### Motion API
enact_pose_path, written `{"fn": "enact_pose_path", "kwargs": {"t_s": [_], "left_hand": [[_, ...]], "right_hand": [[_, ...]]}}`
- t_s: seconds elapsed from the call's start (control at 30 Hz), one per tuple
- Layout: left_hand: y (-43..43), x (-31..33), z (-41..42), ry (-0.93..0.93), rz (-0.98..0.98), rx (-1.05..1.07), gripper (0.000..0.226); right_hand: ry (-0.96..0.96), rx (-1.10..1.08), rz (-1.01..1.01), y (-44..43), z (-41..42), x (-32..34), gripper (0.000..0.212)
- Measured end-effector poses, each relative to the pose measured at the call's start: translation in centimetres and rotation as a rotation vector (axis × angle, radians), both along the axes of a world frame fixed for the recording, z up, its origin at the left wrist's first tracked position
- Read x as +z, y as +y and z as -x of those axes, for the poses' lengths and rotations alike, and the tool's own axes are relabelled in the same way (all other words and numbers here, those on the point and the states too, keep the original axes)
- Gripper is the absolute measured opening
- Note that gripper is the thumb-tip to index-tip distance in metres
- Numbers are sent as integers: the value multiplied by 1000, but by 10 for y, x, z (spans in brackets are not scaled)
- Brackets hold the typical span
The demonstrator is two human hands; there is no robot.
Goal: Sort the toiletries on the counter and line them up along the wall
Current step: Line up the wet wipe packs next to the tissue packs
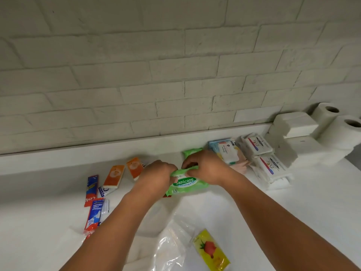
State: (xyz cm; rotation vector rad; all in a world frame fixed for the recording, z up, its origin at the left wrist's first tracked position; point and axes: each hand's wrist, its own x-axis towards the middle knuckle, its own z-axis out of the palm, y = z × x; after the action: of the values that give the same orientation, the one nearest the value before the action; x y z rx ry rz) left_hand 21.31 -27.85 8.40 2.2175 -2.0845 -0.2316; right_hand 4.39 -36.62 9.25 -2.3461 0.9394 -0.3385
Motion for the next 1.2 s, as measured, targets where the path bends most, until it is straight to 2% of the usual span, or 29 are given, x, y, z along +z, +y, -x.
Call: {"fn": "enact_pose_path", "kwargs": {"t_s": [0.1, 0.2, 0.3, 0.33, 0.4, 0.47, 0.53, 0.6, 0.67, 0.77, 0.9, 1.0, 1.2], "left_hand": [[-4, -6, 9, 121, 39, 52, 17], [-12, -19, 12, 294, 132, 190, 16], [-23, -41, 12, 505, 206, 368, 29], [-28, -47, 13, 611, 224, 426, 32], [-37, -60, 17, 907, 257, 524, 20], [-48, -74, 24, 1124, 247, 578, 14], [-61, -87, 31, 1228, 213, 625, 13], [-74, -99, 34, 1224, 195, 682, 27], [-86, -109, 36, 1141, 187, 709, 42], [-99, -111, 40, 1014, 140, 720, 44], [-112, -120, 44, 835, 91, 697, 43], [-120, -136, 45, 776, 108, 701, 46], [-124, -141, 50, 614, 178, 652, 27]], "right_hand": [[-116, -56, -31, -15, 14, 3, 26], [-335, -332, 30, -29, 24, -14, 42], [-447, -554, -72, -32, 29, -43, 50], [-422, -575, -130, -32, 29, -54, 48], [-350, -565, -236, -29, 27, -72, 41], [-419, -565, -436, -28, 23, -82, 30], [-473, -566, -544, -32, 18, -90, 17], [-410, -577, -466, -39, 12, -96, 15], [-284, -581, -354, -47, 8, -100, 17], [-129, -525, -230, -51, 0, -105, 14], [-37, -527, -201, -52, -8, -117, 35], [14, -523, -203, -55, -9, -125, 38], [35, -543, -208, -62, -10, -135, 44]]}}
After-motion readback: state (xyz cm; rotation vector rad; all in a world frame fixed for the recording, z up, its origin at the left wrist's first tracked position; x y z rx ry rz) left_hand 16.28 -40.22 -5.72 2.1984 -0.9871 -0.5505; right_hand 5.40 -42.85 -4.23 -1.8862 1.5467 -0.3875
